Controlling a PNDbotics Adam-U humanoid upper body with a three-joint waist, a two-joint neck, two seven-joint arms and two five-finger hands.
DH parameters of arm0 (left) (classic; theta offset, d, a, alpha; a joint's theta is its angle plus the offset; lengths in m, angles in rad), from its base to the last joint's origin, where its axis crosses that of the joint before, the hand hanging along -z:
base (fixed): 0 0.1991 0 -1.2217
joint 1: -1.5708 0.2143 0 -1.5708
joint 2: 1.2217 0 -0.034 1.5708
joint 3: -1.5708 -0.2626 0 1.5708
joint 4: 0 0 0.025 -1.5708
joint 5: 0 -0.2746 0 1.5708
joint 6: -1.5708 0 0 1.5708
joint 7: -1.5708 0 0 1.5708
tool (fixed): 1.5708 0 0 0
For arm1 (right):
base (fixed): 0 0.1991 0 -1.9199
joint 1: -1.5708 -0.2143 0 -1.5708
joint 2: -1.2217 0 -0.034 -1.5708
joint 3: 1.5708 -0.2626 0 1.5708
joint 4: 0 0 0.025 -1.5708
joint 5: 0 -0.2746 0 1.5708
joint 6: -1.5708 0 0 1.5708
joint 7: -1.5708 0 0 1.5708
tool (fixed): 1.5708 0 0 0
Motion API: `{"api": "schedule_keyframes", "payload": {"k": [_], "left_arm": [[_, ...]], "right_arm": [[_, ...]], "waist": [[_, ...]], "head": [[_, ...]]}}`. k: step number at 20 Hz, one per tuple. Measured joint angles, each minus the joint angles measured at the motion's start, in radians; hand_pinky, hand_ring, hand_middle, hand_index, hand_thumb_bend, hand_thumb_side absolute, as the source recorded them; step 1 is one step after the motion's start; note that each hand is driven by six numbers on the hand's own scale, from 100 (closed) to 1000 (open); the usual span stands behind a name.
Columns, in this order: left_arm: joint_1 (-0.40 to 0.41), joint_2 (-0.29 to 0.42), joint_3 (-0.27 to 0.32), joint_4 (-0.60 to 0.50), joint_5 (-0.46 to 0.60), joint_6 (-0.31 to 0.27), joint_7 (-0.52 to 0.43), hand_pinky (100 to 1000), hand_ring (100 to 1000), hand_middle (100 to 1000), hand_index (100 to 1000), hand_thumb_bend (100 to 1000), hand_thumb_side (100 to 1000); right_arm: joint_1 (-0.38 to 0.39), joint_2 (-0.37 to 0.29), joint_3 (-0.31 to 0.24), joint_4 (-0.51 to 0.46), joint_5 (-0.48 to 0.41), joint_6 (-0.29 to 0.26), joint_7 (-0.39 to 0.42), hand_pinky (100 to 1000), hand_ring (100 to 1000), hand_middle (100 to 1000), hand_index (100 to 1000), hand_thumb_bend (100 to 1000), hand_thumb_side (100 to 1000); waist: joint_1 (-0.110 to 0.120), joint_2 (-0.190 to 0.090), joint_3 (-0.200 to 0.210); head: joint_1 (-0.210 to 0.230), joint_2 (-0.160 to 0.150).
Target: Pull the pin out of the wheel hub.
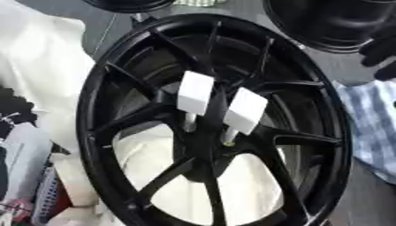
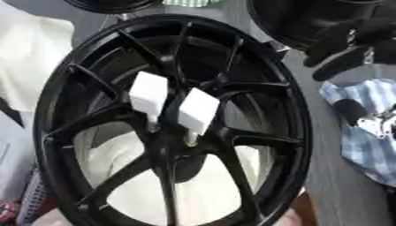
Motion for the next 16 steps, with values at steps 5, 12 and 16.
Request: {"api": "schedule_keyframes", "payload": {"k": [5,12,16], "left_arm": [[-0.002,0.0,-0.005,0.0,0.0,0.002,-0.005,640,665,593,736,100,746],[-0.008,0.0,-0.01,0.0,0.002,0.007,-0.01,640,666,593,736,100,752],[-0.01,0.0,-0.012,0.0,0.004,0.009,-0.014,641,666,593,736,100,751]], "right_arm": [[-0.006,-0.018,0.042,-0.001,0.027,0.009,0.049,904,838,763,785,100,248],[-0.057,-0.015,0.091,-0.002,0.076,0.081,0.035,894,831,756,781,100,246],[-0.112,-0.002,0.119,-0.002,0.086,0.14,0.025,894,832,758,784,100,246]], "waist": [[-0.004,0.0,0.014],[-0.014,0.0,0.035],[-0.018,0.0,0.044]], "head": [[-0.022,0.0],[-0.037,0.001],[-0.043,0.001]]}}
